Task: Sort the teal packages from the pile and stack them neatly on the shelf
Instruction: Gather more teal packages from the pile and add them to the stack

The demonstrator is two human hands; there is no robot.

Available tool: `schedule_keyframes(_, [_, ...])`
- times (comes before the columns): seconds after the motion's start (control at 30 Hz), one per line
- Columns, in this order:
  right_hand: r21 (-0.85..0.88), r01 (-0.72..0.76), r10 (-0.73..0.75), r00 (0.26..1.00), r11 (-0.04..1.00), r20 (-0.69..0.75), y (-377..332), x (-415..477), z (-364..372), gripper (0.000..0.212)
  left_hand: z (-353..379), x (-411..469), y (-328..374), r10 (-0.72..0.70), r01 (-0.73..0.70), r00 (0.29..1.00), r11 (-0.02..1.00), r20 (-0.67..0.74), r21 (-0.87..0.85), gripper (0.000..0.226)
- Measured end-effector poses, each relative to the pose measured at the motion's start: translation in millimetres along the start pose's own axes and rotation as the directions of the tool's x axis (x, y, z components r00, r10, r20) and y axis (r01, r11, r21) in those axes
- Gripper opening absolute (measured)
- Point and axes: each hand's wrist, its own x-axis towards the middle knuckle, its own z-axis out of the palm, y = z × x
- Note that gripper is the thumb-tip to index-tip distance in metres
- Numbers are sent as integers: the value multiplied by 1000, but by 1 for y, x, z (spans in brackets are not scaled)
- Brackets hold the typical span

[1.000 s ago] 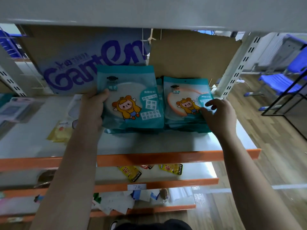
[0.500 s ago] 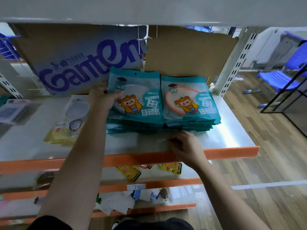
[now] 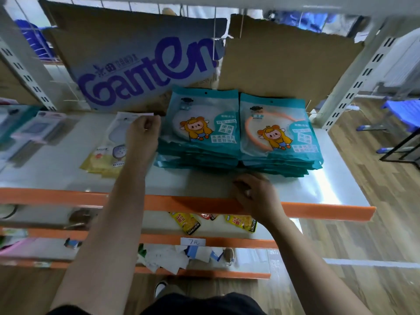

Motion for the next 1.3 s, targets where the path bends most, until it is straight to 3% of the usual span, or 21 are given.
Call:
schedule_keyframes(0.13, [87,79,-87,992,993,87,-34,14,23,14,-33,-32,-34,106,-97,992,988,-62,122,21])
schedule_keyframes(0.27, [169,110,-136,979,980,153,-76,28,52,14,-78,-51,-62,241,-228,971,937,-14,265,20])
schedule_keyframes(0.4, [261,170,-215,964,950,154,-126,46,86,11,-132,-63,-97,189,-160,982,880,-20,447,29])
schedule_keyframes(0.53, [270,201,-251,954,941,162,-185,60,131,14,-191,-67,-134,77,-44,996,855,-43,518,30])
schedule_keyframes(0.67, [291,228,-273,954,929,125,-252,73,181,11,-256,-66,-177,65,-11,996,801,-69,598,31])
schedule_keyframes(1.0, [318,257,-297,951,913,84,-398,114,267,11,-403,-50,-271,123,1,980,788,-159,616,19])
schedule_keyframes(1.3, [326,297,-351,929,897,118,-495,164,350,12,-481,-2,-341,6,119,977,813,-212,571,27])
